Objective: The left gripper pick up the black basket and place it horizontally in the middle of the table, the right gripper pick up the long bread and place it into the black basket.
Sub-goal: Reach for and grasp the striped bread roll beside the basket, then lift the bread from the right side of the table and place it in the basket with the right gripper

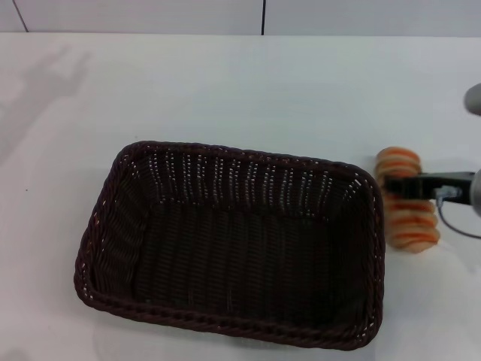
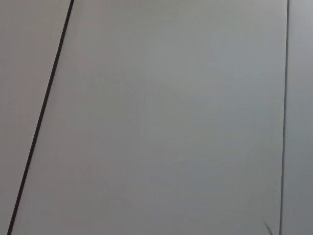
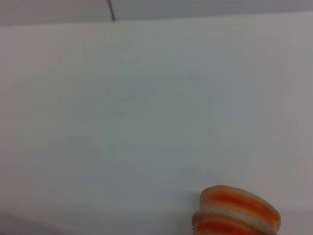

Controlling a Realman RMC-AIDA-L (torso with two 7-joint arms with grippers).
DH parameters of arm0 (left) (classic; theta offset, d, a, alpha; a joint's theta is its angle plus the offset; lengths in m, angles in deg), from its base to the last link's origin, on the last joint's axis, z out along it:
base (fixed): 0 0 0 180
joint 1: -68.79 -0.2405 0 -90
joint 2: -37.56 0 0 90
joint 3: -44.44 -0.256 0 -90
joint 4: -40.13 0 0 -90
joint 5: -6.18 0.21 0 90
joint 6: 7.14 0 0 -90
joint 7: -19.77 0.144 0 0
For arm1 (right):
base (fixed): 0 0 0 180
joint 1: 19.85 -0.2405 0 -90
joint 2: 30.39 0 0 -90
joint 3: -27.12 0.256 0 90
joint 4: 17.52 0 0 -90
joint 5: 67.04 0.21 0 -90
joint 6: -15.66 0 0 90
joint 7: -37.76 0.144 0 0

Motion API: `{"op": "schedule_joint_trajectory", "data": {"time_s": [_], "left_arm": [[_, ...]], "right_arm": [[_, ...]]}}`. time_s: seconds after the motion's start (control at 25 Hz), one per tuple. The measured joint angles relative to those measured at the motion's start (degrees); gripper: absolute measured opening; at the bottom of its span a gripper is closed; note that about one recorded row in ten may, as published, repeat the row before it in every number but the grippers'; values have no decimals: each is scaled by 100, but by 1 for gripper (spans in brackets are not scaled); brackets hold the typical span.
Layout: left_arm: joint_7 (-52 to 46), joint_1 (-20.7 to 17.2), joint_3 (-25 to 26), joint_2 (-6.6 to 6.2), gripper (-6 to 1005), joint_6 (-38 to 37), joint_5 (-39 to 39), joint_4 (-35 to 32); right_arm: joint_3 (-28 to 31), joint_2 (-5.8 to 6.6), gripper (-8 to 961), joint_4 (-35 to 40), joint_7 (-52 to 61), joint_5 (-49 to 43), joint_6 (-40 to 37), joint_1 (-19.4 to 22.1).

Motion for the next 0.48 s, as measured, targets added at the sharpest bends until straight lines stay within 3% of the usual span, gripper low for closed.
{"op": "schedule_joint_trajectory", "data": {"time_s": [0.16, 0.48], "left_arm": [[26, 0, 0, -5, 429, 1, -23, -2], [59, 26, 0, -22, 429, 0, -38, -36]], "right_arm": [[219, 8, 517, -430, -13, -28, -20, 209], [367, 8, 441, -2257, -376, -130, 49, 877]]}}
